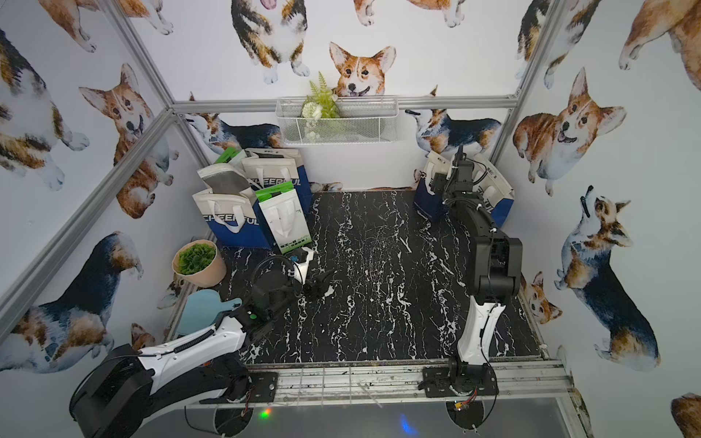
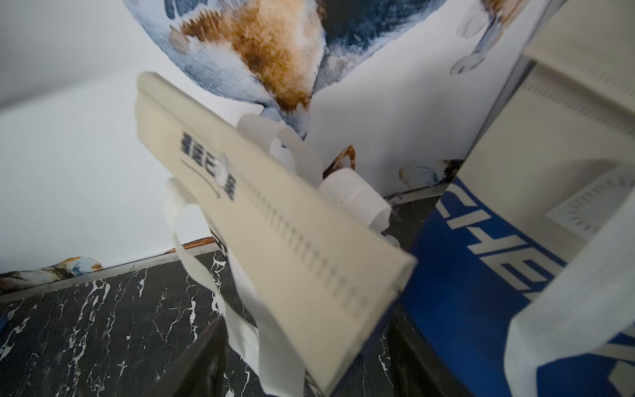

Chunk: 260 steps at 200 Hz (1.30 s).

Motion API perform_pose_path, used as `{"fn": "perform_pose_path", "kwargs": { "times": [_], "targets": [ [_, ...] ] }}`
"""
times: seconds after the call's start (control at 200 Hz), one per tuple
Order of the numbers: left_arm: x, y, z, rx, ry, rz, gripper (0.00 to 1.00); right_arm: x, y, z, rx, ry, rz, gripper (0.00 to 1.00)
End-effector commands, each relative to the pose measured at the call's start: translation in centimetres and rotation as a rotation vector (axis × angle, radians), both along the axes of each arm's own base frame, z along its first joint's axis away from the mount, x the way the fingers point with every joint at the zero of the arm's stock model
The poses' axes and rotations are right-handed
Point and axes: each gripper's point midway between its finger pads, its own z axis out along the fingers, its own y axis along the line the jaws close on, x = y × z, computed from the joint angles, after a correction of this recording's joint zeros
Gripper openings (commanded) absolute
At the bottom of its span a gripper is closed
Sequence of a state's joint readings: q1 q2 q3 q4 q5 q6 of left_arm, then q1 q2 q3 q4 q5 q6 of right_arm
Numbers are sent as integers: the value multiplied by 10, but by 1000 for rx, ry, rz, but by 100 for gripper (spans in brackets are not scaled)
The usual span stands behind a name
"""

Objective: Open the takeout bag
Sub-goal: Move the takeout bag to the center of the board.

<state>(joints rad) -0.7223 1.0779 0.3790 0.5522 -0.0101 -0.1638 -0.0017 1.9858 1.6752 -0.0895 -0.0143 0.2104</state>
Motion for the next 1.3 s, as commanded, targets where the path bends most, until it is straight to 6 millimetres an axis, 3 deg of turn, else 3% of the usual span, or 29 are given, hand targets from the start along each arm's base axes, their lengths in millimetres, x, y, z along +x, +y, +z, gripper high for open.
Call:
{"fn": "perform_pose_path", "kwargs": {
  "times": [0.0, 0.11, 0.215, 0.265, 0.521, 0.746, 0.841, 0.991, 1.176, 1.296],
  "targets": [
    [3, -1, 5, -2, -27, 5, 72, 4, 10, -2, 35, 11, 45, 64],
    [3, -5, 5, -6, -18, -9, 72, 6, 16, -4, 42, 15, 79, 45],
    [2, -6, 5, -8, -17, -18, 72, 4, 21, -2, 44, 12, 113, 10],
    [1, -5, 5, -9, -18, -20, 72, 3, 24, 0, 54, 5, 124, 0],
    [1, -5, 5, -17, -22, -17, 72, -11, 46, 17, 102, -25, 202, 0],
    [-5, -8, 8, -50, -9, -49, 71, -52, 97, 37, 99, -64, 309, 0],
    [-13, -6, 14, -87, -11, -64, 71, -76, 119, 42, 120, -81, 360, 0],
    [-20, -5, 14, -125, -3, -80, 71, -124, 161, 35, 105, -41, 460, 0],
    [-33, -13, 6, -186, 77, -146, 70, -199, 208, 15, 76, 15, 599, 0],
    [-43, -10, 4, -224, 93, -155, 70, -255, 235, 19, 18, 54, 734, 0]
  ]
}}
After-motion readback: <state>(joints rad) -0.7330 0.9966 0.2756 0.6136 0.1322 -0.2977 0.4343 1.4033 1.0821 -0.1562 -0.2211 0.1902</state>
